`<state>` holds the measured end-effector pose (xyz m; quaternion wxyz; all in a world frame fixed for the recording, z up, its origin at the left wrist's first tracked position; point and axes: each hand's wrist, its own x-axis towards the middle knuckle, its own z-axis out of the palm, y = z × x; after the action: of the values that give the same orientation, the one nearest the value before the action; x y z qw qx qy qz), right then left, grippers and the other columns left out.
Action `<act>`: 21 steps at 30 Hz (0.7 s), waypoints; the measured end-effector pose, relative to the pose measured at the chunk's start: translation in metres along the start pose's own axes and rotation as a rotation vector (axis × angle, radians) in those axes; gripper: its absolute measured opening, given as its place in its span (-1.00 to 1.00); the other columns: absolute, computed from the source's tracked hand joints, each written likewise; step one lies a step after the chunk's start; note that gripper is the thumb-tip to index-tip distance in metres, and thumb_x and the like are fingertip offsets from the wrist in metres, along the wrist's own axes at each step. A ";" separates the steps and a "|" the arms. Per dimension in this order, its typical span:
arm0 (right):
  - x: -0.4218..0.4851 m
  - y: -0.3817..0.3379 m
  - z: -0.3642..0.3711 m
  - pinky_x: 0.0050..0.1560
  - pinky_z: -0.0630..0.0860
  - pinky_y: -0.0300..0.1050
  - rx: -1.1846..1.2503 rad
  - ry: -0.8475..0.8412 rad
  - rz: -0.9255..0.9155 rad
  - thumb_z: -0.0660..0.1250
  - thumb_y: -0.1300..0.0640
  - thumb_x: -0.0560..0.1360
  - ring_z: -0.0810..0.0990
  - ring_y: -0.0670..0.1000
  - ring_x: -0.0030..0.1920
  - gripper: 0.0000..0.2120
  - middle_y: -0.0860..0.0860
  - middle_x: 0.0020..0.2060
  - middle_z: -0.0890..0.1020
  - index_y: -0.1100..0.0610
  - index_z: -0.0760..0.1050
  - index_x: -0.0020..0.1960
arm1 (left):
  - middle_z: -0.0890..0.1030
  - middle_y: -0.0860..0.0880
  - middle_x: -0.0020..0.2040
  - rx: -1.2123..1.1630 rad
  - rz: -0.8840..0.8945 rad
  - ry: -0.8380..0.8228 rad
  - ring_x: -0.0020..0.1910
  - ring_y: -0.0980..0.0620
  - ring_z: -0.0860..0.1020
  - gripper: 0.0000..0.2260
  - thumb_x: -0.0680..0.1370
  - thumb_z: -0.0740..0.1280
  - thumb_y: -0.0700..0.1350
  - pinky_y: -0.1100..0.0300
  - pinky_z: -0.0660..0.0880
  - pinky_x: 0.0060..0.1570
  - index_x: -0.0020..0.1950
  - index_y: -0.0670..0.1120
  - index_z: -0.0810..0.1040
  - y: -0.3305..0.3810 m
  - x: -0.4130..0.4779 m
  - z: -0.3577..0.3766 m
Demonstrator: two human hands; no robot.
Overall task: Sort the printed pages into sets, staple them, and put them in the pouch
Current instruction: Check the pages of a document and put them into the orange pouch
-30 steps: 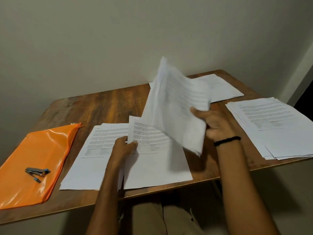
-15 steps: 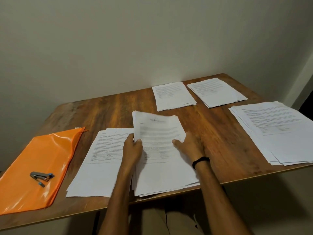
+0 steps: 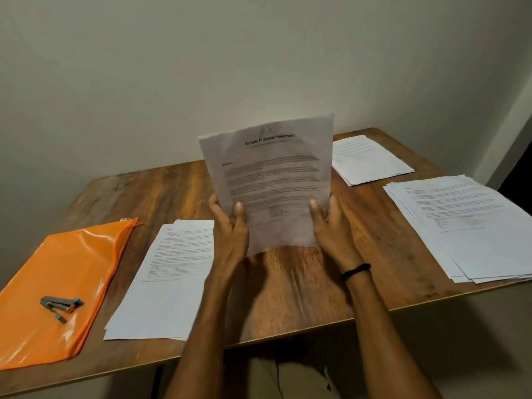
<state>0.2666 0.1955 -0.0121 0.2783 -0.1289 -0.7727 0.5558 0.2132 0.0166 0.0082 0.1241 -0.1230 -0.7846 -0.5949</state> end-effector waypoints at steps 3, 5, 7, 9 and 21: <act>-0.002 0.003 -0.001 -0.24 0.45 -0.50 -0.070 0.073 0.036 0.24 0.14 0.66 0.56 -0.11 0.00 -0.71 -0.03 0.11 0.56 0.19 0.38 0.36 | 0.44 0.15 0.20 0.013 -0.048 -0.046 0.03 0.22 0.51 -0.51 0.67 0.24 -0.16 0.25 0.49 0.12 0.54 -0.06 0.10 -0.007 -0.006 0.003; 0.000 0.002 -0.007 -0.10 0.55 -0.29 -0.100 0.165 0.100 0.30 0.17 0.62 0.59 0.02 0.07 -0.72 0.01 0.13 0.60 0.17 0.41 0.31 | 0.47 0.16 0.19 0.048 -0.085 -0.084 0.09 0.15 0.52 -0.46 0.64 0.29 -0.19 0.15 0.48 0.16 0.55 -0.03 0.11 -0.008 -0.005 0.006; 0.005 0.005 -0.015 0.05 0.58 -0.05 -0.218 0.175 0.173 0.33 0.20 0.59 0.60 0.10 0.10 -0.74 0.08 0.12 0.63 0.20 0.44 0.26 | 0.54 0.06 0.24 0.168 -0.141 -0.173 0.14 0.06 0.54 -0.48 0.60 0.31 -0.20 0.14 0.48 0.16 0.52 -0.02 0.22 -0.009 -0.007 0.009; 0.004 0.018 -0.024 -0.02 0.52 -0.07 -0.471 0.071 0.298 0.34 0.25 0.58 0.55 0.13 -0.05 -0.86 0.15 -0.02 0.62 0.29 0.48 0.10 | 0.61 -0.02 0.21 0.373 -0.188 -0.322 0.11 -0.03 0.59 -0.64 0.58 0.33 -0.19 0.21 0.47 0.01 0.37 -0.05 0.42 -0.013 -0.011 0.013; -0.010 0.022 0.019 0.25 0.46 0.13 -0.649 0.130 0.326 0.38 0.14 0.57 0.43 0.24 0.29 -0.65 0.25 0.27 0.47 0.17 0.50 0.33 | 0.37 -0.14 0.48 0.920 -0.373 -0.107 0.41 -0.19 0.34 -0.37 0.51 0.40 0.22 -0.11 0.35 0.37 0.48 -0.03 0.35 -0.069 -0.010 -0.025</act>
<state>0.2616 0.1832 -0.0394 0.1793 -0.3668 -0.8587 0.3097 0.2006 -0.0261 -0.0515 0.0165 0.0565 -0.9796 -0.1921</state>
